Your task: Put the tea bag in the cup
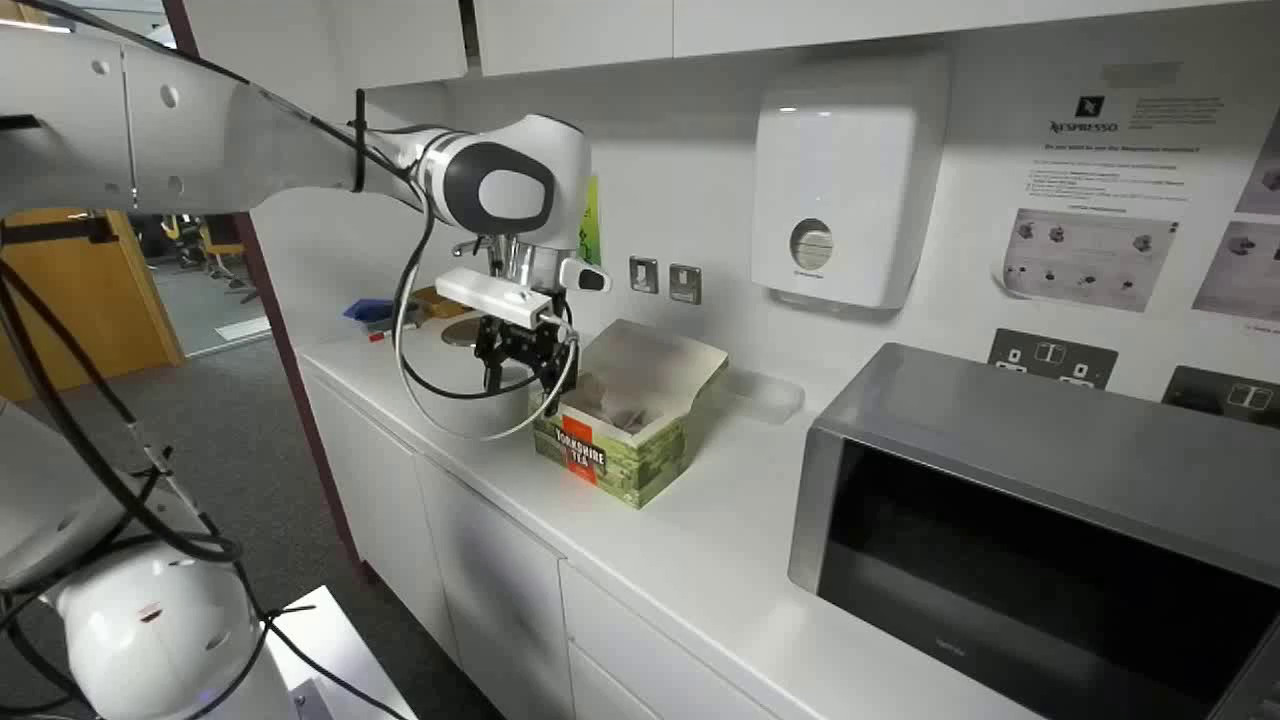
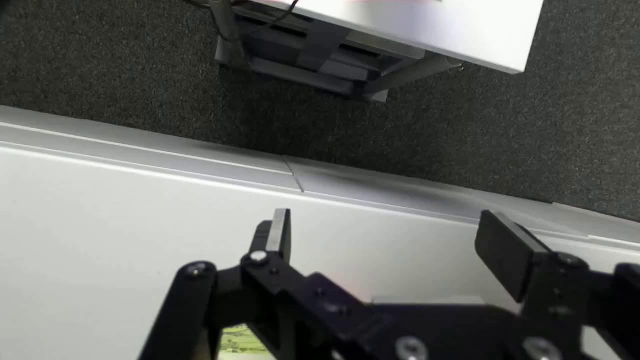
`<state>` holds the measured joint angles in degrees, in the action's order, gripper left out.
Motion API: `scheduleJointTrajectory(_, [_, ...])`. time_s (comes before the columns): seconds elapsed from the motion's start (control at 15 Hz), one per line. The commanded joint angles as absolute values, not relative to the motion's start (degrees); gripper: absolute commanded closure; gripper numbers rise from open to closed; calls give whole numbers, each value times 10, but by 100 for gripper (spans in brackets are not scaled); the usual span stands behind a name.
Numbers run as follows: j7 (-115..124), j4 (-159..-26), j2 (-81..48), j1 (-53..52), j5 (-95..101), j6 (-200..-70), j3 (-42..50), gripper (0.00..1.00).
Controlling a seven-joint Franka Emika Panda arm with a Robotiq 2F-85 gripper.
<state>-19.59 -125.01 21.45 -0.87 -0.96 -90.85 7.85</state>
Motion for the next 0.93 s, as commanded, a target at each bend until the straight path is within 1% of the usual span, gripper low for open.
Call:
scheduleJointTrajectory(0.0, [-198, -1249, 214, -2, -11, -907, 73, 0])
scheduleJointTrajectory(0.27, [-198, -1249, 214, -2, -11, -907, 73, 0])
scheduleJointTrajectory(0.6, [-75, -1257, 192, 8, -76, -1038, 69, 0])
scheduleJointTrajectory(0.87, [34, -1257, 155, 11, -90, -1154, 45, 0])
